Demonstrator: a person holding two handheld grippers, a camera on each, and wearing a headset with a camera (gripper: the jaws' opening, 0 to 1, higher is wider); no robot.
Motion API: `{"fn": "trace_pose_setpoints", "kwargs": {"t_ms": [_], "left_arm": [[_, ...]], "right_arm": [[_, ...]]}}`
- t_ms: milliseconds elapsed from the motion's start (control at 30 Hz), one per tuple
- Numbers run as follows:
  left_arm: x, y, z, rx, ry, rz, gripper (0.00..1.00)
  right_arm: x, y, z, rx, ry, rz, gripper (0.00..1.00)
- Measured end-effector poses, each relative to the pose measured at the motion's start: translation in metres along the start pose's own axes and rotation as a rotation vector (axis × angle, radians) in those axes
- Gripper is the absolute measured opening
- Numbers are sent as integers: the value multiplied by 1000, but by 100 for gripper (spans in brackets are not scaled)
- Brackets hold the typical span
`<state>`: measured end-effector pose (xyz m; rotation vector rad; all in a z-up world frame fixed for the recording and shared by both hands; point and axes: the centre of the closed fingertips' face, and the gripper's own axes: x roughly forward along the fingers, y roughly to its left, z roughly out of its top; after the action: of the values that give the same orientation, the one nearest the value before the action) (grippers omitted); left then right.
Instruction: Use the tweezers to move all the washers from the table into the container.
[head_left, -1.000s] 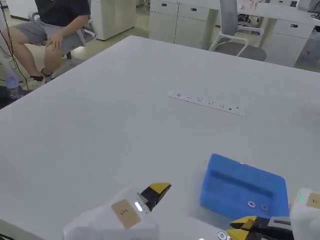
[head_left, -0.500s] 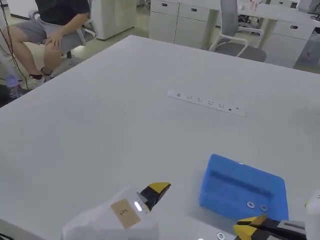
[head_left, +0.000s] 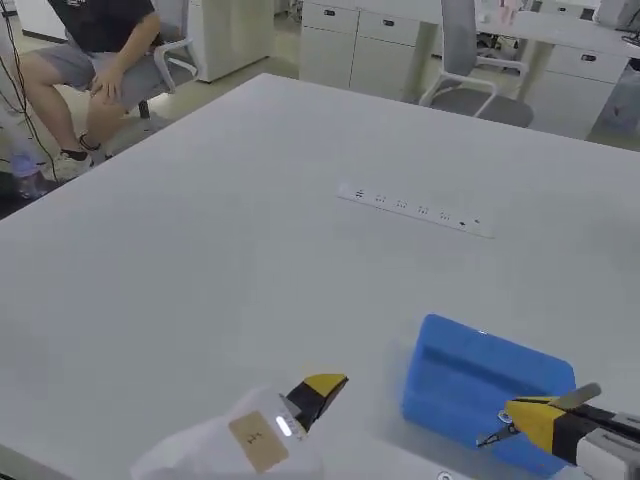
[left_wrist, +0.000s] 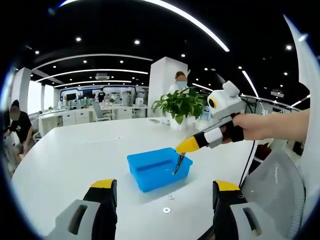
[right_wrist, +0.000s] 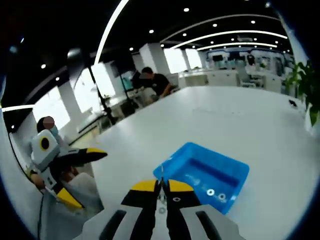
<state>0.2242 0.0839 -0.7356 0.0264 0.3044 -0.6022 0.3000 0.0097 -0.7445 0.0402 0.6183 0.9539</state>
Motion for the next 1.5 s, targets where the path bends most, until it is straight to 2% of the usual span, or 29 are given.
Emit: {"fn": "trace_pose_setpoints", "kwargs": {"t_ms": [200, 467, 767, 967, 1267, 1500], "left_arm": [[0, -1, 1, -2, -3, -3, 79], [0, -1, 0, 3, 2, -4, 79], [0, -2, -1, 13, 4, -3, 79], [-1, -3, 5, 6, -26, -10, 79], [-1, -4, 6, 4, -29, -15, 79], [-1, -4, 6, 0, -27, -15, 78]], "right_arm": [[0, -7, 13, 55, -29, -8, 3], [7, -25, 24, 3, -2, -35, 3], [23, -42, 20, -48, 55, -61, 3], [37, -51, 16, -68, 84, -71, 3], [57, -67, 2, -104, 142, -79, 3], [63, -77, -8, -124, 182, -88, 3]]}}
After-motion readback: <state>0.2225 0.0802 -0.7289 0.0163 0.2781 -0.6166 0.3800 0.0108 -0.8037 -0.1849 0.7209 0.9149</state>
